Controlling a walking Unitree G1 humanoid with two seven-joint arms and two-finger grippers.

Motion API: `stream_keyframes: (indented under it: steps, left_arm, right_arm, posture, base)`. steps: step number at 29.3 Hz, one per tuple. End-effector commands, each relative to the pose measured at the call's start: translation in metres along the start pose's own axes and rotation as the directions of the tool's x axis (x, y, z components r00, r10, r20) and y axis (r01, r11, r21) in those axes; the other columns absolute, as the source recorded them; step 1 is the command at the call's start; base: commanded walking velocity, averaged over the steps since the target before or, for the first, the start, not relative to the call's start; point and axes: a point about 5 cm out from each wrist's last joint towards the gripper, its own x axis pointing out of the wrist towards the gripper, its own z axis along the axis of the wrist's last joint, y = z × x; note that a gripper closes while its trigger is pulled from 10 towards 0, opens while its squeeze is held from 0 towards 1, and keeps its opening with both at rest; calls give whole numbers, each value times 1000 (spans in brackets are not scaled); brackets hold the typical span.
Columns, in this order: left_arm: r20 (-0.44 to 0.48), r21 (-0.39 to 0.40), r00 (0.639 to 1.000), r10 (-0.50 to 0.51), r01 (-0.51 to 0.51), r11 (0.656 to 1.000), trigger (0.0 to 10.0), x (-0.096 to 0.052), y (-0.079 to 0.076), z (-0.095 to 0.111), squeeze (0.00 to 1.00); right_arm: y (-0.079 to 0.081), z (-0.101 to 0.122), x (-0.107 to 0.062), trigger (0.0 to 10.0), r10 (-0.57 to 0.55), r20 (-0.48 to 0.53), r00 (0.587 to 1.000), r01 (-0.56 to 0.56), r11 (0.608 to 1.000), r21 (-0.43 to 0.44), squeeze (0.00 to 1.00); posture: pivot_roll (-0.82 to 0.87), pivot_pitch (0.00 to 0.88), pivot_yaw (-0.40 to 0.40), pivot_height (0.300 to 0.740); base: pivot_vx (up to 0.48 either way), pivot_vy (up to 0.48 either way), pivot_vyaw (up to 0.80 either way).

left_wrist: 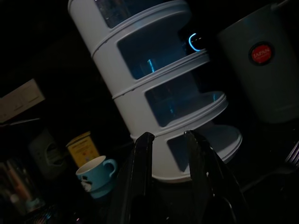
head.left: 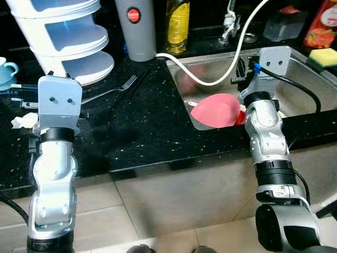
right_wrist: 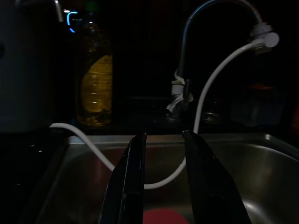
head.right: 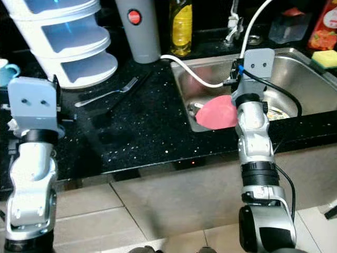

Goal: Kitchen organization

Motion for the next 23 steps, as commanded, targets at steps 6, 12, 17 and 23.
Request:
stream_keyframes:
  steps: [6, 12, 17, 23]
  left_arm:
    - [-4, -11, 1000, -9, 9, 1000, 10000, 1, -3, 0, 0]
    - [-5, -12, 1000, -8, 8, 1000, 10000, 1, -2, -1, 0]
    - [-6, -12, 1000, -8, 8, 1000, 10000, 2, -1, -1, 0]
    - [-8, -12, 1000, -7, 7, 1000, 10000, 2, -1, -1, 0]
  right_arm:
    - [2, -1, 0, 10000, 6, -3, 1000, -6, 1000, 19, 0]
    - [3, -1, 0, 10000, 7, -4, 1000, -7, 1000, 19, 0]
    - [5, -1, 0, 10000, 8, -4, 1000, -8, 1000, 19, 0]
    - [5, -1, 0, 10000, 8, -4, 1000, -8, 1000, 19, 0]
  posture:
    - [147, 0, 32, 740]
    - [147, 0, 32, 740]
    - [148, 0, 33, 740]
    - [148, 0, 32, 740]
  base:
    - [-321, 0, 0]
    - [-325, 0, 0]
    - [-325, 0, 0]
    - [-324, 0, 0]
